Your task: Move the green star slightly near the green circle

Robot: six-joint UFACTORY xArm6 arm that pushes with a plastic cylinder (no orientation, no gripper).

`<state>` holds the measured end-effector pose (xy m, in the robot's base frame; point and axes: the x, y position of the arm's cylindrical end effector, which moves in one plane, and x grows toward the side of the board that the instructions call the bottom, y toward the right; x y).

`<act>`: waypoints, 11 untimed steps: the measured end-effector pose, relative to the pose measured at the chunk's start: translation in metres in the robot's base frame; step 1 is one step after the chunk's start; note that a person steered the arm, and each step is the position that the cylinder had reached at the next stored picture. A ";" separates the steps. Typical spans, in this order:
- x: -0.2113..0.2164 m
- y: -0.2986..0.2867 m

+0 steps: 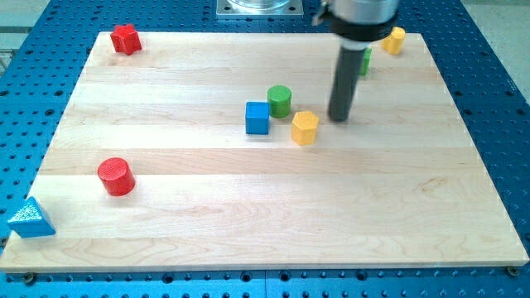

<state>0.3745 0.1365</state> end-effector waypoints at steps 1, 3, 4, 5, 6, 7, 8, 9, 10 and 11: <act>-0.053 0.085; -0.138 0.153; -0.168 0.153; -0.167 0.126; -0.141 0.068; -0.093 0.013; -0.060 -0.026; -0.049 -0.022; -0.087 0.046; -0.148 0.030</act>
